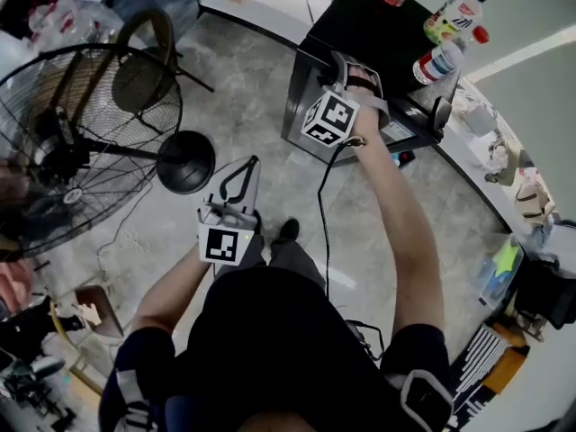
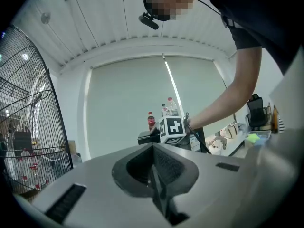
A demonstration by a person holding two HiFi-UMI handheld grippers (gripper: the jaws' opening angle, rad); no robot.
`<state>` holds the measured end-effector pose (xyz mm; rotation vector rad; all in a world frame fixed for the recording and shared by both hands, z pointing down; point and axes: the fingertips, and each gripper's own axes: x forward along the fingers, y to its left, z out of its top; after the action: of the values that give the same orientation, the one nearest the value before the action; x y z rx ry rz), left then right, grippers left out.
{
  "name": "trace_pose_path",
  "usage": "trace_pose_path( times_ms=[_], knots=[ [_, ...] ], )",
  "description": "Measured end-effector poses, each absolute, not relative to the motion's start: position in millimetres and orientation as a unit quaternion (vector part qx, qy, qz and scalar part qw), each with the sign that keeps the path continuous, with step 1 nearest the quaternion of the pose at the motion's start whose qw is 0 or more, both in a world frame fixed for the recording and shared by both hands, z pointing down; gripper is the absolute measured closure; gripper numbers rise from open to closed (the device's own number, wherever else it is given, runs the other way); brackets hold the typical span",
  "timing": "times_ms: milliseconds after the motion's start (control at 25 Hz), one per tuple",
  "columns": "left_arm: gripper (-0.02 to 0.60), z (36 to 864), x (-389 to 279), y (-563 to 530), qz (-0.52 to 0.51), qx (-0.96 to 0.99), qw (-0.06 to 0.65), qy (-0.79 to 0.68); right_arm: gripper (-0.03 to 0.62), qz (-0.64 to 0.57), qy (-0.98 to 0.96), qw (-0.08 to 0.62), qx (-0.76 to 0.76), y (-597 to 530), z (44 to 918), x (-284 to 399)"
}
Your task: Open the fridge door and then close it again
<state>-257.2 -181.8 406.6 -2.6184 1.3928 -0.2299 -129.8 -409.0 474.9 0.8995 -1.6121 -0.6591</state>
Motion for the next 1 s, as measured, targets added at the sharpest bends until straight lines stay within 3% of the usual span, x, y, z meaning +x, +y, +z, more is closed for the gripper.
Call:
trace_pose_path(
  times_ms=[240, 480, 680, 1000],
  knots=[
    [0.559, 407, -258, -188, -0.058, -0.875, 0.063, 0.476, 0.272, -0.284, -0.684, 0.554, 0.381, -410, 473, -130],
    [0.559, 402, -256, -193, -0.078, -0.877, 0.1, 0.463, 0.269, -0.301, -0.688, 0.54, 0.38, -407, 471, -130],
    [0.559, 403, -261, -195, -0.079, -0.876, 0.098, 0.466, 0.305, -0.313, -0.692, 0.518, 0.394, -397, 458, -130],
    [0.559, 400, -264, -198, -0.049, -0.873, 0.071, 0.48, 0.341, -0.231, -0.765, 0.398, 0.45, -353, 426, -127]
  ],
)
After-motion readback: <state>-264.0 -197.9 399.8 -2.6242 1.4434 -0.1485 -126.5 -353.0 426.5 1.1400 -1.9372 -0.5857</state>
